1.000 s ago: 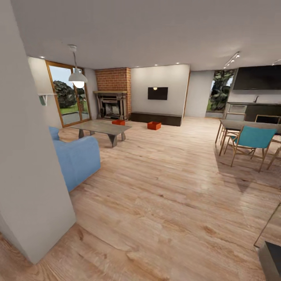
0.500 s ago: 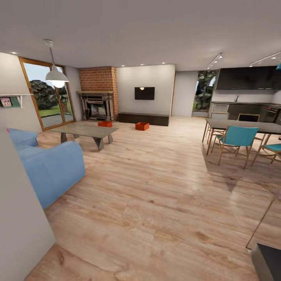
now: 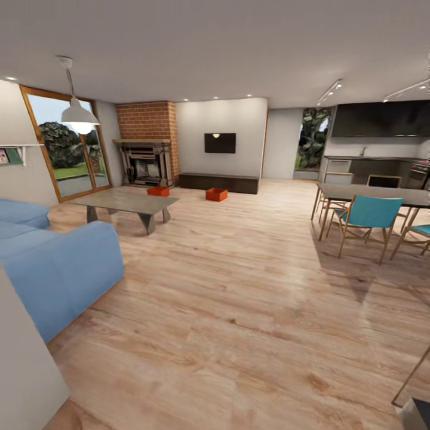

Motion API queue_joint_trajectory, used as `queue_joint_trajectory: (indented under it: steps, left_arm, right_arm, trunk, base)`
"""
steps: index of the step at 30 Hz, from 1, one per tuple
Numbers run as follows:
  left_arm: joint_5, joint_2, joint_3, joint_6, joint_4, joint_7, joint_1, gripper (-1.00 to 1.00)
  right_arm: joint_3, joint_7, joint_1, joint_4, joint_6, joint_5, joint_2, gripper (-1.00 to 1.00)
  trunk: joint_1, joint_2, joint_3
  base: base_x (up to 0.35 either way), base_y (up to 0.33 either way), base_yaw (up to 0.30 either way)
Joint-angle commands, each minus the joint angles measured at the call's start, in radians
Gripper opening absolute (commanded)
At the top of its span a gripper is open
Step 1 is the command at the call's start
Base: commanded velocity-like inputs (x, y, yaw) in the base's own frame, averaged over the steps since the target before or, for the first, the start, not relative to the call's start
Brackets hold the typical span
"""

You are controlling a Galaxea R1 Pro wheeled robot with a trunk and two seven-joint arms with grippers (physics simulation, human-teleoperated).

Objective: Move the two storage containers from the living room to the garage. In the garage, place one container on the floor and stack the other container on top of it (either order is fine).

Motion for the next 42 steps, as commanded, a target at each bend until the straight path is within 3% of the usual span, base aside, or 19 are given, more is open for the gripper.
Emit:
queue_joint_trajectory:
  steps: [1, 13, 42]
  left_arm:
    - [0.005, 0.0, 0.002, -0.002, 0.0, 0.001, 0.0, 1.0]
    - [0.004, 0.0, 0.002, -0.002, 0.0, 0.001, 0.0, 1.0]
    - [0.005, 0.001, 0.003, -0.015, 0.0, 0.002, 0.0, 1.0]
  right_arm:
    - [0.002, 0.002, -0.001, 0.003, -0.005, -0.002, 0.0, 1.0]
    - [0.001, 0.002, -0.001, 0.003, -0.004, -0.003, 0.001, 1.0]
    - [0.002, 0.002, -0.001, 0.003, -0.005, -0.002, -0.001, 1.0]
  trunk:
    - [0.001, 0.0, -0.001]
    - [0.001, 0.0, -0.001]
    - [0.001, 0.0, -0.001]
  base:
    - [0.335, 0.0, -0.171]
    - [0.335, 0.0, -0.198]
    - [0.336, 0.0, -0.005]
